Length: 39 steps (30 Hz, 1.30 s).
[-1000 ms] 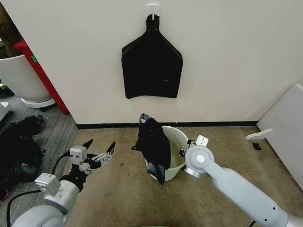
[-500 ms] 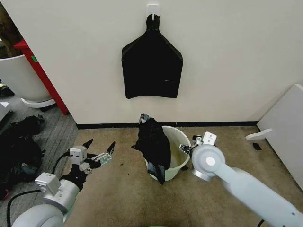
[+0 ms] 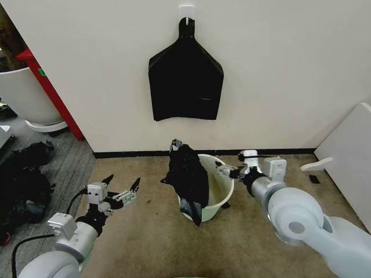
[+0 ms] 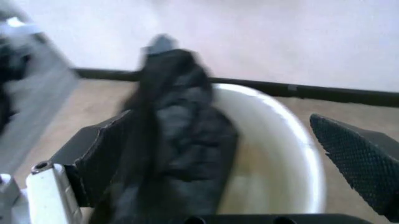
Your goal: Place the garbage bag over the trash bin.
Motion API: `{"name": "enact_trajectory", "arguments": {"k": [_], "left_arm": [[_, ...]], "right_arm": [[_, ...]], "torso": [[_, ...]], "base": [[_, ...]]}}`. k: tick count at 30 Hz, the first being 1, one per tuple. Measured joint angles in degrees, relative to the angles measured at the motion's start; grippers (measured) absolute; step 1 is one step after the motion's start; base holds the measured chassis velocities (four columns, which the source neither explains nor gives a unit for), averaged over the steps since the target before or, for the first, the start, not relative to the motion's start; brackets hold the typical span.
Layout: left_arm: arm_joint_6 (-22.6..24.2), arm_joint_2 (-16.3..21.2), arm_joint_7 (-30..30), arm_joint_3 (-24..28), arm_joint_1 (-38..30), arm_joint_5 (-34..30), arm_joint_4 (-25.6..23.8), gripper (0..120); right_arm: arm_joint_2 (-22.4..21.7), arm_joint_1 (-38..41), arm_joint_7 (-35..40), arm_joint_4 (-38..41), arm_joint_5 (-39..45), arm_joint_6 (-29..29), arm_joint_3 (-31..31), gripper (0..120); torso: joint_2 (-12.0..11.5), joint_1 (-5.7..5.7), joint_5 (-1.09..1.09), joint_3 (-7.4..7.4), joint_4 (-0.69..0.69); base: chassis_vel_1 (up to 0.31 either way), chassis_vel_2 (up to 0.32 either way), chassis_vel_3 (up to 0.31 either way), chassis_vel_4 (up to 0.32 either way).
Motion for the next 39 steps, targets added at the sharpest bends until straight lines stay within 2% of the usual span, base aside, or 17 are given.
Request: {"name": "enact_trajectory", "arguments": {"k": [8,13,23,30,31,37,39], "left_arm": [[0.0,-0.46,0.0,-0.13,0.27,0.42,0.13,100],[0.02,-0.82,0.01,-0.23,0.45,0.59,-0.01,100],[-0.09,-1.63,0.46,-0.5,0.9,0.68,-0.42,100],[-0.49,-1.8,0.9,-0.57,0.94,0.54,-0.71,100],[-0.49,-1.8,0.9,-0.57,0.94,0.54,-0.71,100],[-0.58,-1.77,1.33,-0.61,0.83,0.39,-0.68,100],[-0.6,-1.77,1.38,-0.57,0.77,0.38,-0.65,100]], "right_arm": [[6.09,7.46,0.47,-2.48,0.59,-1.73,-8.71,100],[9.34,9.43,2.36,-4.74,1.04,-3.18,-13.32,100],[11.39,10.59,5.51,-10.3,1.89,-4.37,-16.61,97],[11.9,11.7,6.87,-13.18,2.01,-4.41,-18.42,69],[11.9,11.7,6.87,-13.18,2.01,-4.41,-18.42,69],[11.99,11.56,7.13,-14.53,1.08,-4.17,-19.0,43],[11.95,11.54,7.13,-14.72,0.62,-4.04,-19.17,41]], "torso": [[0.0,0.0,-0.01,0.0,0.01],[0.0,0.0,-0.01,0.0,0.01],[0.0,0.0,-0.01,0.0,0.0],[0.0,0.0,0.0,0.0,0.0],[0.0,0.0,0.0,0.0,0.0],[0.0,0.0,0.0,0.0,0.0],[0.0,0.0,0.0,0.0,0.0]], "base": [[0.0,0.0,0.0,0.0],[0.0,0.0,0.0,0.0],[0.0,0.0,0.0,0.0],[0.0,0.0,0.0,0.0],[0.0,0.0,0.0,0.0],[0.0,0.0,0.0,0.0],[0.0,0.0,0.0,0.0]]}}
